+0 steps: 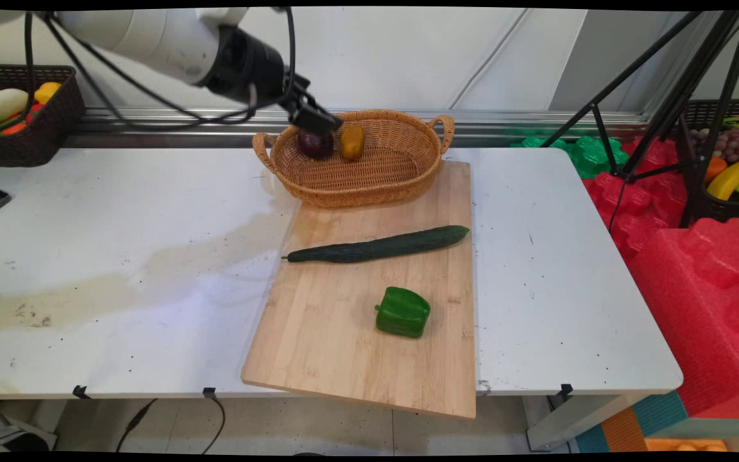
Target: Pick up the potato from the vegetable basket
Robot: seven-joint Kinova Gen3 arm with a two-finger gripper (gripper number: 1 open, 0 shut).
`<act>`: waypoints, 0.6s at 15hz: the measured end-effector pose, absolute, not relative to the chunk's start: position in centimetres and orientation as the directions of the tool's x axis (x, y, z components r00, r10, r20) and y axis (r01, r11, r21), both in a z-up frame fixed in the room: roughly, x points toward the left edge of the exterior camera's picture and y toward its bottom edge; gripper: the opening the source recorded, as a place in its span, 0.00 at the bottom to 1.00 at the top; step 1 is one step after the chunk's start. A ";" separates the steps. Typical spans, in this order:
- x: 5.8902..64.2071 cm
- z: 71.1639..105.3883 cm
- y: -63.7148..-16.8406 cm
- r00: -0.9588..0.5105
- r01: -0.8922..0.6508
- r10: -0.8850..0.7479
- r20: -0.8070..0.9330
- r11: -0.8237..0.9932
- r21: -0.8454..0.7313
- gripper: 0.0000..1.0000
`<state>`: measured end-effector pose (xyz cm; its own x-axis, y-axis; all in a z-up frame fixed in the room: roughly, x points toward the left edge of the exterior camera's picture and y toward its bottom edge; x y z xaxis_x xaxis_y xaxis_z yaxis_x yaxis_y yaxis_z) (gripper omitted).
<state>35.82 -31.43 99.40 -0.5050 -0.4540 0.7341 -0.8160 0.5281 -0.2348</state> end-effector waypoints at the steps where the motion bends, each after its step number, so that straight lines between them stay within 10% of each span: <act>1: 35.9 99.9 -32.1 -0.495 -0.829 -0.463 0.735 0.505 -0.240 1.00; 9: 35.4 100.7 -38.8 -0.439 -0.891 -0.555 0.707 0.368 -0.265 1.00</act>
